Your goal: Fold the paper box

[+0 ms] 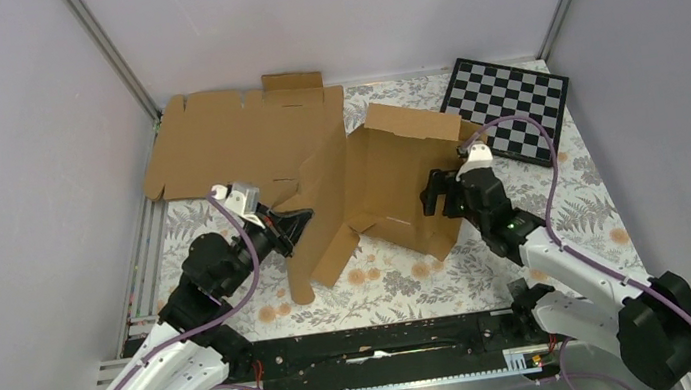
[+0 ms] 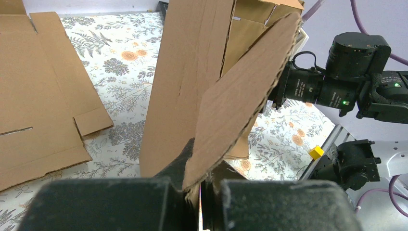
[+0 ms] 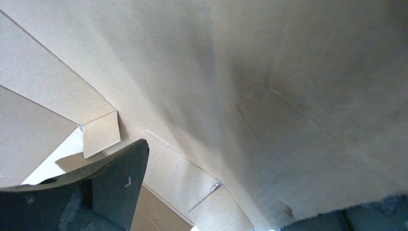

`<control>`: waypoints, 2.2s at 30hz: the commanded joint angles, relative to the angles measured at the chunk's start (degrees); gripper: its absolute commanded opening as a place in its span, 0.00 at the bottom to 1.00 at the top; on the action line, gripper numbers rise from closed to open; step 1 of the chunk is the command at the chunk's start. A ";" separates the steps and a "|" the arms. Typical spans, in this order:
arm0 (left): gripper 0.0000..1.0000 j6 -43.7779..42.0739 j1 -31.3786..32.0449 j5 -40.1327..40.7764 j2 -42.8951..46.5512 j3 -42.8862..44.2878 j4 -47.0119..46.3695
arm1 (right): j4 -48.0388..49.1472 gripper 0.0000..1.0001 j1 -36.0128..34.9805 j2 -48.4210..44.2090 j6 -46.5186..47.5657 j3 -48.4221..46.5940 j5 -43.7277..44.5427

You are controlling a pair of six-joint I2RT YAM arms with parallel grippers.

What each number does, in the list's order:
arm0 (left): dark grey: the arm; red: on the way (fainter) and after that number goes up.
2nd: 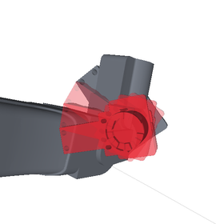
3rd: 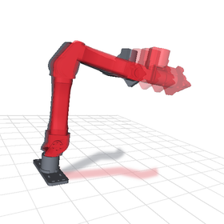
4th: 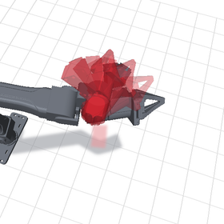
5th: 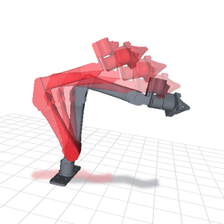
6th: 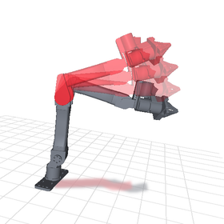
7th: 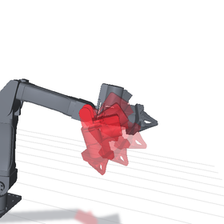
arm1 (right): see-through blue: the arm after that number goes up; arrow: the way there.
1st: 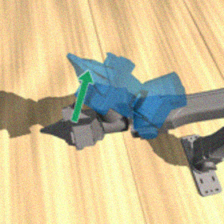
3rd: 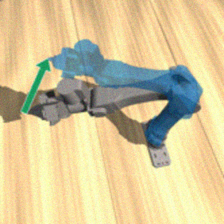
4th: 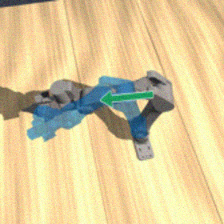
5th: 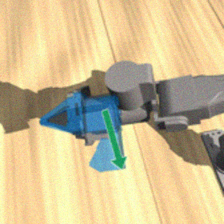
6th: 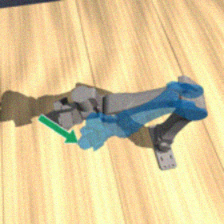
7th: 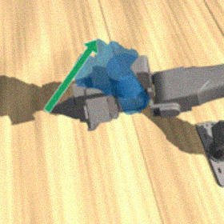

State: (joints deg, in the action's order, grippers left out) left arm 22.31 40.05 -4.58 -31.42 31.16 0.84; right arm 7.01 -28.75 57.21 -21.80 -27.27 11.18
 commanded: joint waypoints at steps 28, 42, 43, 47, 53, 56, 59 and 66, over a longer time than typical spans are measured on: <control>0.00 0.50 0.03 -3.63 -9.20 17.88 18.33 | -11.41 0.81 3.09 -12.77 7.15 -14.02 -4.15; 0.00 -10.54 0.03 -5.89 -28.24 44.65 41.28 | -17.13 0.37 3.00 -10.82 -0.85 -12.84 -17.30; 0.00 -11.83 0.03 -5.50 -30.78 49.29 44.73 | -17.78 0.37 3.01 -10.82 -1.28 -11.82 -18.26; 0.00 -15.97 0.09 -4.86 -40.18 60.55 56.41 | -19.33 0.37 3.01 -10.61 -4.85 -7.77 -24.20; 0.00 -19.46 0.76 -1.83 -53.39 72.31 66.01 | -21.56 0.68 2.97 -11.27 -7.16 -2.29 -28.63; 0.00 -19.82 0.82 -3.98 -57.08 74.78 65.97 | -24.58 0.83 3.00 -13.59 -4.74 -3.00 -25.78; 0.00 -17.99 0.73 -4.76 -60.00 76.71 65.73 | -27.34 0.91 3.00 -14.09 -2.97 -4.66 -25.50; 0.00 -10.85 -6.47 -8.72 -60.93 78.13 61.98 | -30.73 0.99 3.00 -9.92 -7.78 -5.76 -27.73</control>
State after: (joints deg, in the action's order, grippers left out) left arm 6.70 38.57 -10.02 -94.24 107.04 65.89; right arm -20.86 -25.76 46.17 -26.92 -31.16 -15.57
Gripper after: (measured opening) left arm 0.021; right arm 0.992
